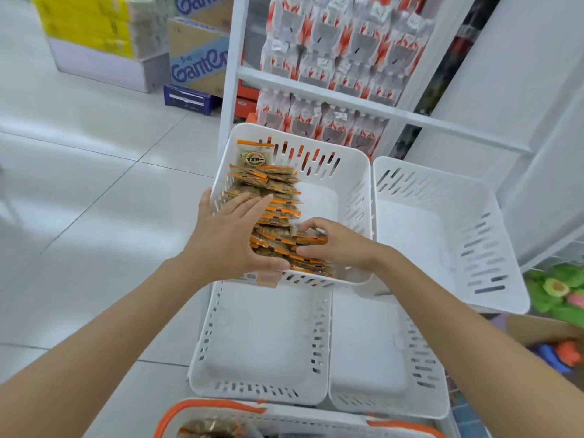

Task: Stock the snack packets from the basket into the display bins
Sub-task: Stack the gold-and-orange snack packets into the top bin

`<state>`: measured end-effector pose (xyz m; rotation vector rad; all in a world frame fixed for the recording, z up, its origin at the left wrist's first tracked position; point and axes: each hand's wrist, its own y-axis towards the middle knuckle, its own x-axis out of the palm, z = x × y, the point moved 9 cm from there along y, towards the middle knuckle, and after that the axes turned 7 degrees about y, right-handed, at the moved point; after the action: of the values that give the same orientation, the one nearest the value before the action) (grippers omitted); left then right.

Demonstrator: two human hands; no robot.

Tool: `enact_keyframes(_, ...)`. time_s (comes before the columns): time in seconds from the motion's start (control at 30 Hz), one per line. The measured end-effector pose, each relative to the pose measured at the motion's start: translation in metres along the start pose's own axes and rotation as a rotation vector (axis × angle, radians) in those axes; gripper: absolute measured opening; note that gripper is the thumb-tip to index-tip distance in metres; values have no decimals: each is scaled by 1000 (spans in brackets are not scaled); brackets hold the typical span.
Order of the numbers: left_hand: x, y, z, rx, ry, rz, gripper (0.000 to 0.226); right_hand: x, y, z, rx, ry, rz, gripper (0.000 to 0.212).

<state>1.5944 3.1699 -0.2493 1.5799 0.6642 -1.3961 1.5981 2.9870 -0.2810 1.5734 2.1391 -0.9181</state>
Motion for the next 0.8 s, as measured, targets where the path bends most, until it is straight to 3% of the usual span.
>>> enact_keyframes(0.2, -1, -1, 0, -10, -43, 2, 128, 9, -19, 5, 89, 71, -92, 69)
enact_keyframes(0.37, -5, -5, -1, -41, -112, -38, 123, 4, -32, -9, 16, -23, 37, 77)
enact_keyframes(0.47, -18, -21, 1, -116, -243, 49, 98, -9, -57, -32, -88, -102, 241, 70)
enact_keyframes(0.63, -43, -89, 25, -110, -443, 207, 53, 8, -133, -56, -295, -10, 512, 50)
enact_keyframes(0.7, -36, -125, 41, -113, -453, 149, 48, 34, -163, -52, -339, 12, 540, 45)
enact_keyframes(0.8, -2, -183, 51, -216, -548, -17, 51, 95, -190, -13, -248, 30, 395, 44)
